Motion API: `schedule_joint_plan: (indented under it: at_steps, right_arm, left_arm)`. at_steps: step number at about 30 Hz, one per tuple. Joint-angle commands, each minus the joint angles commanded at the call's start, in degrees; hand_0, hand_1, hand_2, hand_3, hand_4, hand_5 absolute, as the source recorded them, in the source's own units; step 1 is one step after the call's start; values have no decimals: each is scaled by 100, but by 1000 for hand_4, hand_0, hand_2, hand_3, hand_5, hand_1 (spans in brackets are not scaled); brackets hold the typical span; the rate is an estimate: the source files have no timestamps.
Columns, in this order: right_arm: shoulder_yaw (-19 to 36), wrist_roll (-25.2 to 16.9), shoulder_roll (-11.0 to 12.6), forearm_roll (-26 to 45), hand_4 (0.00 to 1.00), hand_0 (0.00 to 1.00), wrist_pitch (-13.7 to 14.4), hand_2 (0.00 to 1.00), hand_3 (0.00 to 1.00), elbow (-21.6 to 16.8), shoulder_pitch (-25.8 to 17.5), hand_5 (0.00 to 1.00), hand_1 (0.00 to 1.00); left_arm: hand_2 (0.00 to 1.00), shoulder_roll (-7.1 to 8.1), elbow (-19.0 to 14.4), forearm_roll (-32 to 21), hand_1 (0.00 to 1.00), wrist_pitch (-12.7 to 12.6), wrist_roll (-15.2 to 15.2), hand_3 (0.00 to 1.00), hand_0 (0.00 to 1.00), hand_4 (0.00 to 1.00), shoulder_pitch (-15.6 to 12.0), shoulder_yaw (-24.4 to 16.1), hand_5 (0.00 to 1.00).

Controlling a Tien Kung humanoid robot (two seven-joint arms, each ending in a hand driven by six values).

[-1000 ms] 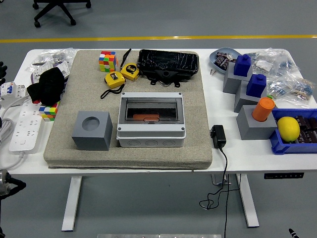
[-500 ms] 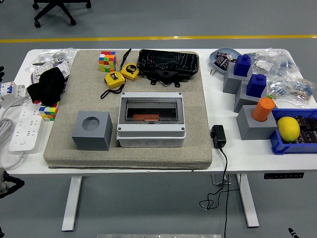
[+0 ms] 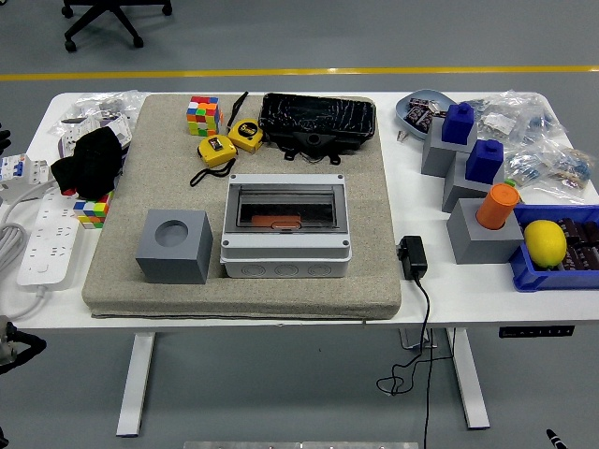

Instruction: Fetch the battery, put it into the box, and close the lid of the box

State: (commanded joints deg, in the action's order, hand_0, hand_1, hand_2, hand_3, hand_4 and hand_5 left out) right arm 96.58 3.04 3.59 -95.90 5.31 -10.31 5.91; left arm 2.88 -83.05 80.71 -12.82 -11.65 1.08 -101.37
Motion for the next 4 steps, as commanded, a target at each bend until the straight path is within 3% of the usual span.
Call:
schedule_joint_plan:
  at_steps: [1,4]
  right_arm:
    - [4,2,1,-20,998,955,-11,787,740,0,1,998,835]
    - [-32,1,2,-1,998,955,-23,787,740,0,2,998,835]
  left_arm:
    - [704,1,2,9,714,11,12,639,720,956,1,-2,805]
    - [704,6,5,10,714,28,23,639,720,956,0,10,805]
